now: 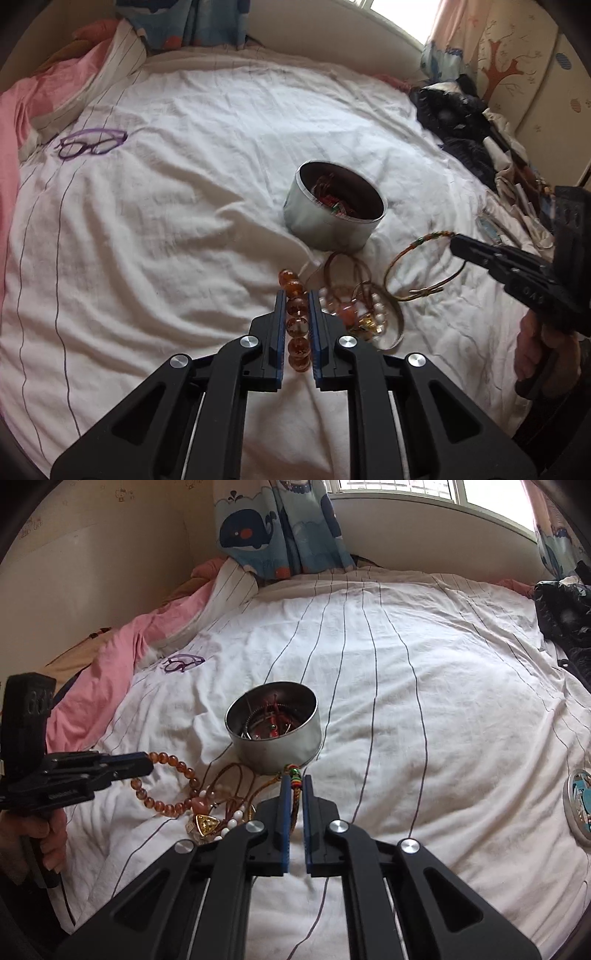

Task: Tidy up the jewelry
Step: 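Grasp the amber bracelet with the left tool while the right grasps the green-beaded gold bracelet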

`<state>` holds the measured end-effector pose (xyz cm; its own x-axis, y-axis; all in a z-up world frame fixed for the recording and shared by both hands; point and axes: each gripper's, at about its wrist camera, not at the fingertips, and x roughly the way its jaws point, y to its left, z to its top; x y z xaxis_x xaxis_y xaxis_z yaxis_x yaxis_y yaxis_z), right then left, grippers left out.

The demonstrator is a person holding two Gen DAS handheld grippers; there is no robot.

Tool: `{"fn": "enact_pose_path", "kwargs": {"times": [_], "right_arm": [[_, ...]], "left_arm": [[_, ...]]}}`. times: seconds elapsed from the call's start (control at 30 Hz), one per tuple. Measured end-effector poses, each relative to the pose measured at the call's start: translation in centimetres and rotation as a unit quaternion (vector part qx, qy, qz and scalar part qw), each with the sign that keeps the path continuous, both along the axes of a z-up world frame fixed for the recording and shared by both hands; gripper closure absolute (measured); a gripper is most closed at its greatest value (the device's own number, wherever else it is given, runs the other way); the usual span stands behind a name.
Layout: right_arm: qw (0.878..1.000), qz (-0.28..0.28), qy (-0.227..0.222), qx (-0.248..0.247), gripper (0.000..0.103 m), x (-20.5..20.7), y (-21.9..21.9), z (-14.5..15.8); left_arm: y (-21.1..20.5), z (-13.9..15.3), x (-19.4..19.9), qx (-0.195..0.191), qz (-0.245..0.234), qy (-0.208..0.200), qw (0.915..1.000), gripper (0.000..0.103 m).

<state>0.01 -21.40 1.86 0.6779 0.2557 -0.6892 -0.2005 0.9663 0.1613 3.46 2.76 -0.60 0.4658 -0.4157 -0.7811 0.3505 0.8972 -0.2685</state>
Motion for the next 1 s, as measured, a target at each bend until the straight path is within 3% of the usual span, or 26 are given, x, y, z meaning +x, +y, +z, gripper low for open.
{"fn": "enact_pose_path", "kwargs": {"times": [0.07, 0.17, 0.23, 0.3, 0.4, 0.5, 0.57, 0.6, 0.63, 0.67, 1.0], "right_arm": [[1.0, -0.014, 0.022, -0.006, 0.097, 0.6, -0.3, -1.0], [0.998, -0.023, 0.055, -0.009, 0.095, 1.1, -0.8, -2.5], [0.998, -0.023, 0.061, -0.017, 0.083, 1.3, -0.8, -2.8], [0.998, -0.03, 0.054, -0.027, 0.063, 1.1, -0.8, -2.7], [0.997, -0.029, 0.066, -0.037, 0.063, 1.3, -0.8, -3.3], [0.992, -0.02, 0.109, -0.056, 0.063, 2.0, -0.4, -5.3], [0.991, -0.008, 0.111, -0.073, 0.068, 1.9, 0.2, -5.8], [0.991, 0.002, 0.107, -0.075, 0.082, 1.8, 0.6, -5.6], [0.992, 0.009, 0.103, -0.068, 0.09, 1.7, 0.8, -5.2], [0.993, 0.015, 0.097, -0.062, 0.096, 1.5, 1.0, -4.9], [0.999, 0.035, -0.001, 0.012, 0.097, -0.4, 1.4, 0.3]], "left_arm": [[0.3, -1.7, 0.8, 0.029, 0.011, 0.028, 0.9991, 0.092], [0.8, -2.3, 1.1, 0.028, 0.017, 0.042, 0.9986, 0.086], [0.6, -2.1, 1.1, 0.037, 0.02, 0.034, 0.9985, 0.068], [0.3, -2.3, 1.1, 0.047, 0.017, 0.03, 0.9983, 0.059], [0.0, -2.6, 1.2, 0.058, 0.012, 0.03, 0.9978, 0.056], [-0.7, -3.0, 1.2, 0.074, 0.006, 0.025, 0.9969, 0.056], [-1.7, -2.9, 0.9, 0.096, -0.013, 0.012, 0.9953, 0.063], [-2.0, -2.7, 0.7, 0.103, -0.02, 0.007, 0.9945, 0.076], [-2.3, -2.4, 0.6, 0.101, -0.027, 0.005, 0.9945, 0.091], [-2.3, -2.1, 0.5, 0.096, -0.032, 0.004, 0.9949, 0.092], [-3.1, 3.4, -1.5, 0.039, -0.033, -0.069, 0.9963, 0.092]]}}
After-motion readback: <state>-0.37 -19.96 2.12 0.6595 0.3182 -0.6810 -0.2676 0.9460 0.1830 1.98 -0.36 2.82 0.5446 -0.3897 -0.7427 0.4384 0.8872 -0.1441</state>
